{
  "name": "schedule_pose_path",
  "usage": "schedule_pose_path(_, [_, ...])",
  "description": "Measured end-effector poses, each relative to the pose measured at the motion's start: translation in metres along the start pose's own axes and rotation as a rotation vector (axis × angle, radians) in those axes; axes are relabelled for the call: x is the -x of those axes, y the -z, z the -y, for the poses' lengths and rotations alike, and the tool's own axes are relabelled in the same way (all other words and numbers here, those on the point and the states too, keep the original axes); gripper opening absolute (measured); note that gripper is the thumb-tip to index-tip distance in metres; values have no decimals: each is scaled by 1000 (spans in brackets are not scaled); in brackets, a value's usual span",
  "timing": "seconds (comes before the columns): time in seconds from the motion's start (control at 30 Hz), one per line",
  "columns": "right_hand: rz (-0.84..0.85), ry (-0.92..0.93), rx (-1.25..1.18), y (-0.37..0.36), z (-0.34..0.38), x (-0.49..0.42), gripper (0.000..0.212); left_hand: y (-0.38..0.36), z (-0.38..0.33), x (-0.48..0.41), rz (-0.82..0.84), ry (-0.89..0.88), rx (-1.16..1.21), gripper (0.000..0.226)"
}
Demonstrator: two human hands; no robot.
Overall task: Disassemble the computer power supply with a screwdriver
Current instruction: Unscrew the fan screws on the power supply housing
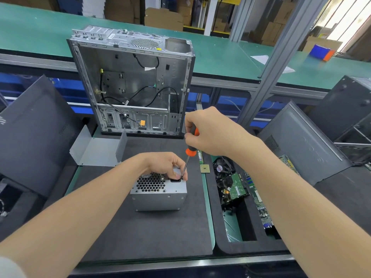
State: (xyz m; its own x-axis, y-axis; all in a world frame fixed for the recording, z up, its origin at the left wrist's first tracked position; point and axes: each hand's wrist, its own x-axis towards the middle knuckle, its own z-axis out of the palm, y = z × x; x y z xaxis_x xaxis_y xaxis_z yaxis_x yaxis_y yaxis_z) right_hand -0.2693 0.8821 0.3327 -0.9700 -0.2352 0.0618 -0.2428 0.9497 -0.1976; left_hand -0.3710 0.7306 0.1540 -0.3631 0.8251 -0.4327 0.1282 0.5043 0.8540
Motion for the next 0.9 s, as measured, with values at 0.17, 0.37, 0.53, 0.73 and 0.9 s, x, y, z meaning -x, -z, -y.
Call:
schedule_pose_path(0.17, [-2, 4, -8, 0, -3, -1, 2, 1, 0, 3, 24, -11, 31, 18])
schedule_pose_path(0.37, [-34, -19, -15, -1, -10, -2, 5, -2, 0, 4, -31, -23, -4, 16])
schedule_pose_path(0.53, [-46, -31, -19, 0, -14, -1, 7, -1, 0, 2, -13, -21, -2, 15])
schedule_pose_path(0.73, [-51, -40, -35, -2, -16, -2, 9, -2, 0, 3, 15, -57, 4, 17])
schedule_pose_path(0.9, [-50, -40, -32, -3, -17, -3, 9, -2, -2, 4, 27, -52, 9, 17])
